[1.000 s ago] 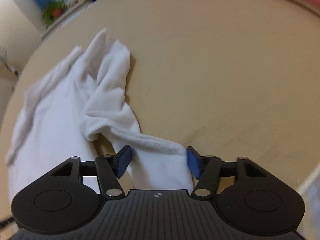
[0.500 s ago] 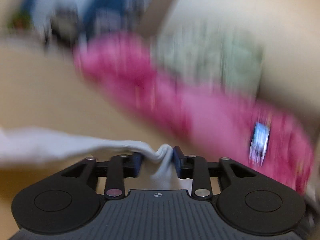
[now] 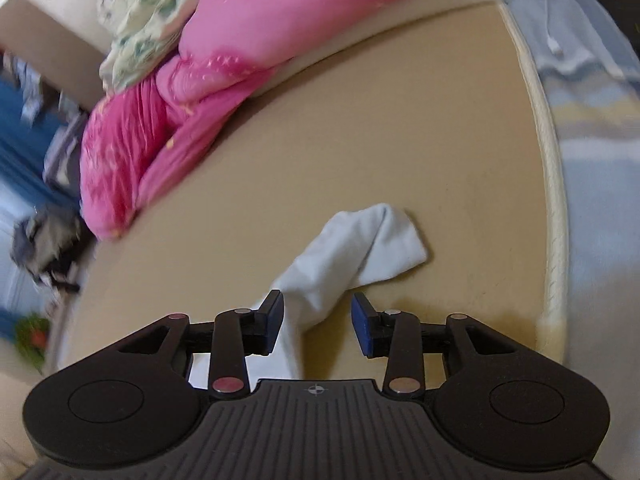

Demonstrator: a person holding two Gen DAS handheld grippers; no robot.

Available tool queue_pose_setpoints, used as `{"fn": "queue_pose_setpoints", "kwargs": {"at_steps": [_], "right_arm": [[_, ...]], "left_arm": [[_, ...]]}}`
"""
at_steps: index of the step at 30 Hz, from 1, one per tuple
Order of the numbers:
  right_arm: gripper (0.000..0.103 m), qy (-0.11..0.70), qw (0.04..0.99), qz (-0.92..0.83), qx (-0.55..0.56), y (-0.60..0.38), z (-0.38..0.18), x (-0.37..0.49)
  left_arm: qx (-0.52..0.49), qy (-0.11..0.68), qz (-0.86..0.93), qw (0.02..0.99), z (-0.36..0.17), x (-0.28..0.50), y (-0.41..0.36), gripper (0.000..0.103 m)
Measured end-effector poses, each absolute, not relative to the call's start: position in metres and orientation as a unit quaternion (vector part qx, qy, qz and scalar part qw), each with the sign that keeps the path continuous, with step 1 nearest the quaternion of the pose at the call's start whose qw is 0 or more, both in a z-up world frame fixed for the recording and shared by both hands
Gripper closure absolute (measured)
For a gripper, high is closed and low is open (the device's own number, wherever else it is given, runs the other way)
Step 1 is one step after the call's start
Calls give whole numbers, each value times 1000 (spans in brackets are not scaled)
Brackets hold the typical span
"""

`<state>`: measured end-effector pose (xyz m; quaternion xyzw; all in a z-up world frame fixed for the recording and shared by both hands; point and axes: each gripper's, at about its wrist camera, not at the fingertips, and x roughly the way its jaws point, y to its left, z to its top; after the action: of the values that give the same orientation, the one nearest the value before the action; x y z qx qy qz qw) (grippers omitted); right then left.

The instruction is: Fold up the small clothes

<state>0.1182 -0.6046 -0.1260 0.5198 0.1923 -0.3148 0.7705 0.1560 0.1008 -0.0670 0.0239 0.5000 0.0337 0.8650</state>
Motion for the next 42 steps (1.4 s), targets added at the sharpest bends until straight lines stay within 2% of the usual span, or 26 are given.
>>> {"fn": "queue_pose_setpoints", "kwargs": {"at_steps": [3,6,7,10,16,18,20,22,23,27,28,29,34,36,39,40,42], "right_arm": [[56,203,781,-313,501,-610,-121,130],[56,283,782,-327,450,-617,-132,160],[59,302,780,-330,438,-621,-137,165],[94,299,803,-329,398,-628,-134,184],[96,65,886,-257,381,-649,-86,170],[95,93,867,-293,393,-661,-104,175],[86,172,826,-327,425,-673,-140,184],[86,213,801,-328,454,-680,-166,185],[89,205,803,-324,455,-681,-171,182],[90,188,808,-330,450,-689,-165,181],[100,173,810,-335,449,-695,-165,179],[100,156,811,-344,446,-698,-164,178],[99,189,774,-419,435,-700,-170,175],[83,187,777,-470,375,-683,-145,183],[72,154,803,-497,290,-643,-97,185],[64,141,820,-471,292,-628,-81,183],[62,139,855,-391,312,-593,-54,184]], "left_arm": [[26,499,34,865,-67,157,100,82],[26,499,33,865,-67,157,100,82],[25,499,33,866,-67,156,100,82],[22,499,32,866,-67,156,101,82],[29,496,33,867,-67,155,99,81],[32,495,33,868,-67,154,98,81],[34,494,33,868,-67,155,97,81],[33,493,33,869,-67,155,97,81],[33,493,34,869,-67,156,97,81],[33,492,34,869,-67,155,97,81],[33,491,33,870,-67,155,97,81],[32,491,33,870,-67,155,98,81],[28,492,33,870,-66,154,99,82],[23,492,34,869,-64,155,99,81],[11,490,35,871,-60,156,102,79],[5,490,34,871,-59,156,103,78],[-8,490,30,871,-56,156,107,76]]}}
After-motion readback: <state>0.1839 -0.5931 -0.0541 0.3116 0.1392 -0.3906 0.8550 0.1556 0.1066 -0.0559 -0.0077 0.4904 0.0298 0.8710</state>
